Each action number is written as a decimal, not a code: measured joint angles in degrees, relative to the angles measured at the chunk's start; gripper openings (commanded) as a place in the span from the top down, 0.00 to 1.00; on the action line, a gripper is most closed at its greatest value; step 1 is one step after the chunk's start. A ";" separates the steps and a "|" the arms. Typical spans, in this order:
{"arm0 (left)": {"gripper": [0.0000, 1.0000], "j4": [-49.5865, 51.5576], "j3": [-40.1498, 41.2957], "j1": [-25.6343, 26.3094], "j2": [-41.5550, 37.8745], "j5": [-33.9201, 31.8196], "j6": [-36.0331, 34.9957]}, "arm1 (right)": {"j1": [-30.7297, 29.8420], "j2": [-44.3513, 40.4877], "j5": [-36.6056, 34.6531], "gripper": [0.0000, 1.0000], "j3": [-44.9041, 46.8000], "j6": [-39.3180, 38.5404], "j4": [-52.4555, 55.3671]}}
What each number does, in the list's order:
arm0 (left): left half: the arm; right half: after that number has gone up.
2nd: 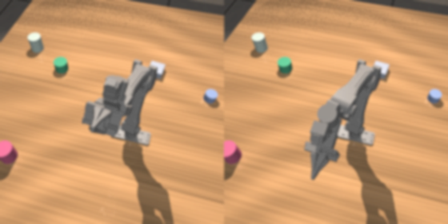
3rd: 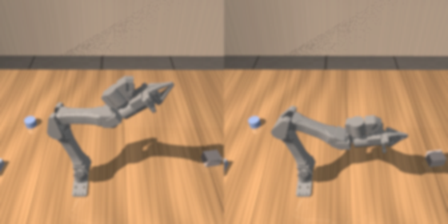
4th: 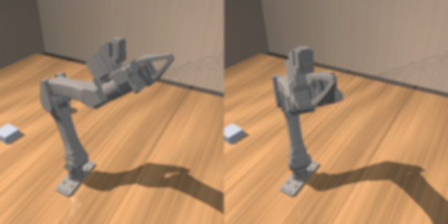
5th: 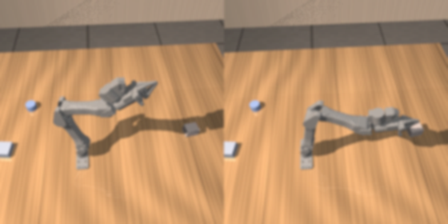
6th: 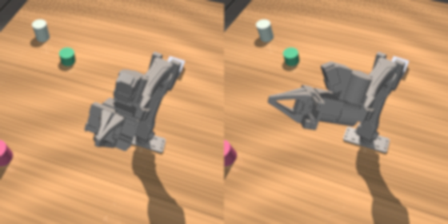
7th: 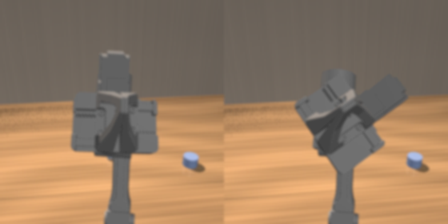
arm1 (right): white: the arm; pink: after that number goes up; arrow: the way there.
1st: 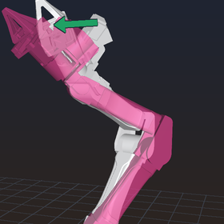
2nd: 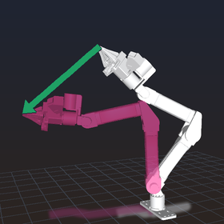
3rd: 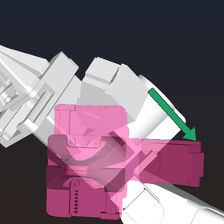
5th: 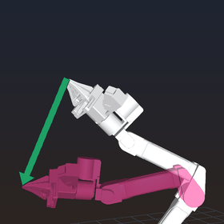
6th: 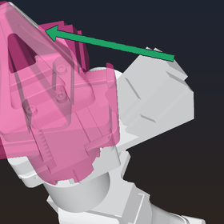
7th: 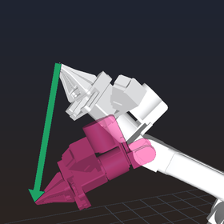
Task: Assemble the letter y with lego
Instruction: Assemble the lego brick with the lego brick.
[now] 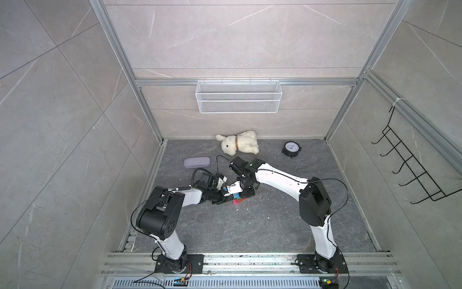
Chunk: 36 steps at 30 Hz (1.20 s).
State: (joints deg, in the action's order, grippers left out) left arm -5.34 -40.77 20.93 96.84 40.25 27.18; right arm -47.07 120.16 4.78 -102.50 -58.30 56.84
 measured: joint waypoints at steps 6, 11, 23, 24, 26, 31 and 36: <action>0.43 -1.40 1.11 -1.05 -0.07 1.31 1.36 | 0.00 0.02 0.70 0.81 0.04 0.20 -0.72; 0.42 -2.21 1.70 -1.60 -0.15 1.99 1.99 | 0.17 0.02 1.29 0.81 0.13 0.24 -1.14; 0.38 -3.63 2.71 -5.75 -1.09 2.43 4.37 | 1.07 0.02 3.21 0.81 0.28 1.73 -1.97; 0.38 -3.82 2.89 -6.16 -1.31 2.45 4.59 | 1.14 0.02 3.37 0.81 0.28 1.79 -1.99; 0.37 -4.02 2.97 -6.99 -1.84 2.58 5.03 | 1.29 0.02 3.87 0.81 0.28 2.19 -2.05; 0.35 -3.17 2.73 -9.57 -3.69 2.91 4.96 | 2.29 -0.11 6.71 0.81 0.28 4.74 -2.36; 0.34 1.09 -0.44 -14.23 -6.62 2.32 2.45 | 4.35 -1.73 10.27 0.81 0.74 9.40 -3.19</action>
State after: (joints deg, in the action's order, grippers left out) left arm -4.25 -41.21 6.70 90.21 42.57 29.63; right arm -42.72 118.43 15.05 -101.75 -48.90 53.65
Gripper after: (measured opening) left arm 0.653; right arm 0.337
